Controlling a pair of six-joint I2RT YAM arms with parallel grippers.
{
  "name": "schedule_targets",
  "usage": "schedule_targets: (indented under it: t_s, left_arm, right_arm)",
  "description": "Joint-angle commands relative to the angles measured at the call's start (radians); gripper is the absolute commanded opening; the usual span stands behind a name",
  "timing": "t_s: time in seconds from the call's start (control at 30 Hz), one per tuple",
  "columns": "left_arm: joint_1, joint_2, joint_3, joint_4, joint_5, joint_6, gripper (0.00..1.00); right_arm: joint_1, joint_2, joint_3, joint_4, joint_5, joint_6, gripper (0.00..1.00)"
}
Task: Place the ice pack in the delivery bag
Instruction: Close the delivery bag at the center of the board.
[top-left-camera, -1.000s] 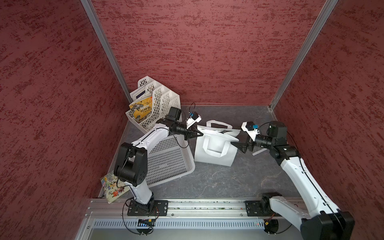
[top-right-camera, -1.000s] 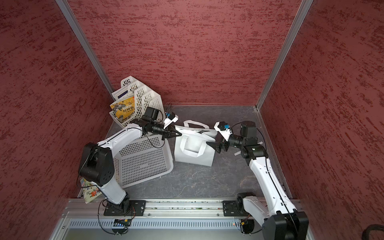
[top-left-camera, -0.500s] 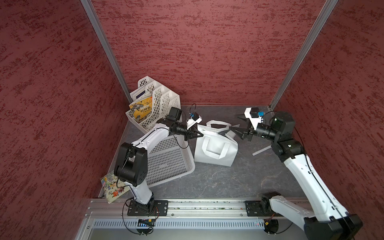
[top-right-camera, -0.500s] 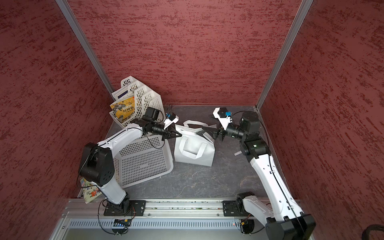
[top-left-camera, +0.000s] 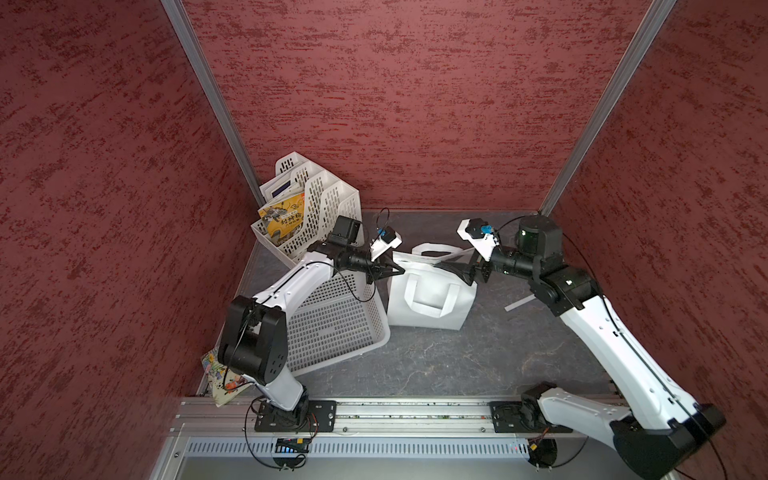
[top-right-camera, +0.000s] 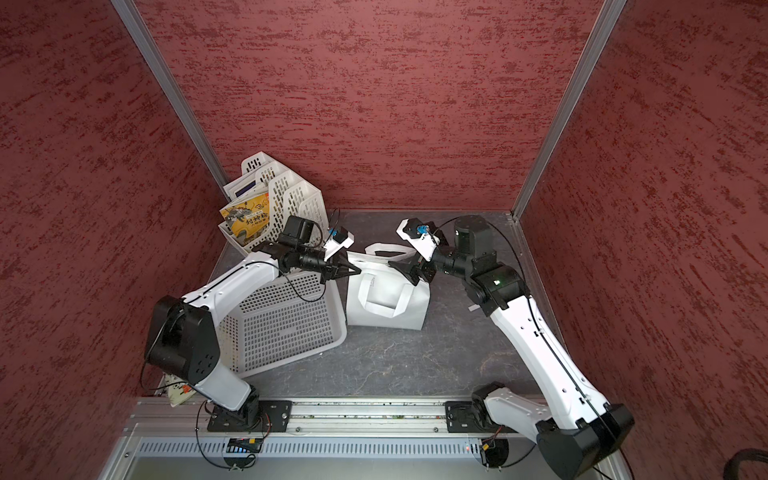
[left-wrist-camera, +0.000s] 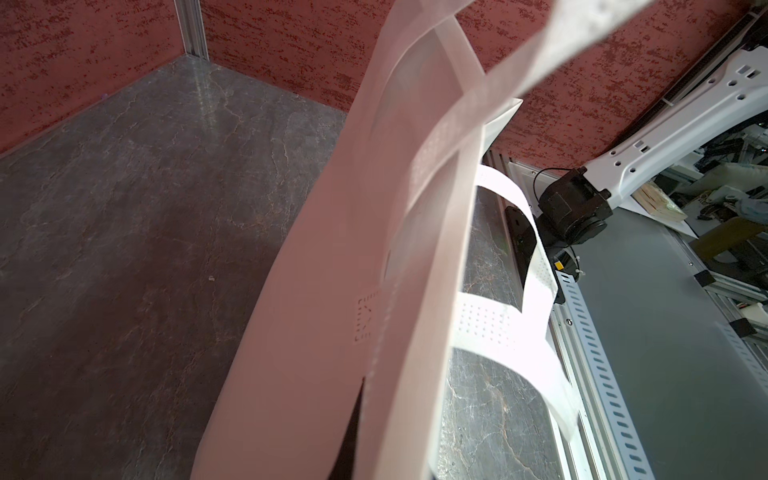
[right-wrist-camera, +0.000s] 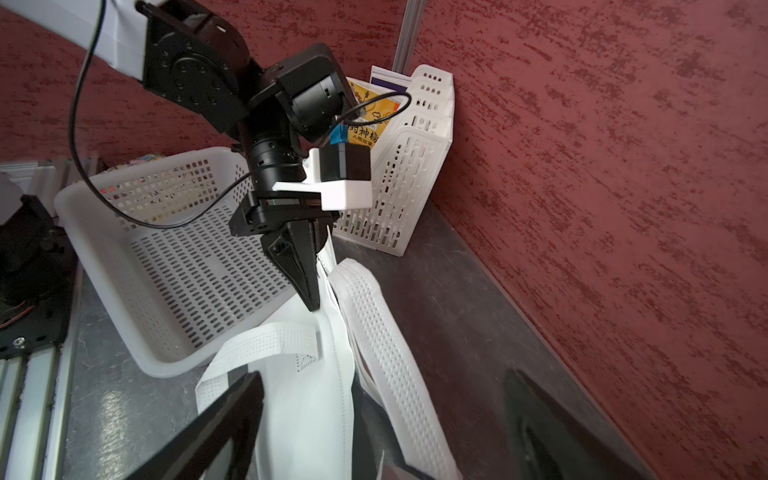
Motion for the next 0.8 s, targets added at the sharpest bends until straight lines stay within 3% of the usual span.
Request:
schedule_targets:
  t_s: [0.0, 0.2, 0.37, 0.5, 0.77]
  left_arm:
    - [0.011, -0.008, -0.015, 0.038, -0.012, -0.021, 0.0]
    - [0.017, -0.003, -0.016, 0.043, 0.0, -0.02, 0.0]
    - [0.018, -0.001, -0.009, 0.037, 0.014, -0.019, 0.0]
    - [0.018, 0.001, -0.008, 0.034, 0.026, -0.018, 0.0]
    - [0.018, 0.004, -0.005, 0.023, 0.034, -0.005, 0.0]
  right_arm:
    - [-0.078, -0.062, -0.071, -0.011, -0.102, 0.046, 0.98]
    - [-0.231, -0.181, -0.346, 0.029, -0.208, 0.041, 0.99]
    - [-0.245, -0.196, -0.465, 0.119, -0.144, 0.078, 0.98]
    - [-0.245, -0.102, -0.47, 0.238, -0.046, 0.086, 0.99]
    - [-0.246, 0.167, -0.298, 0.358, -0.234, 0.001, 0.98]
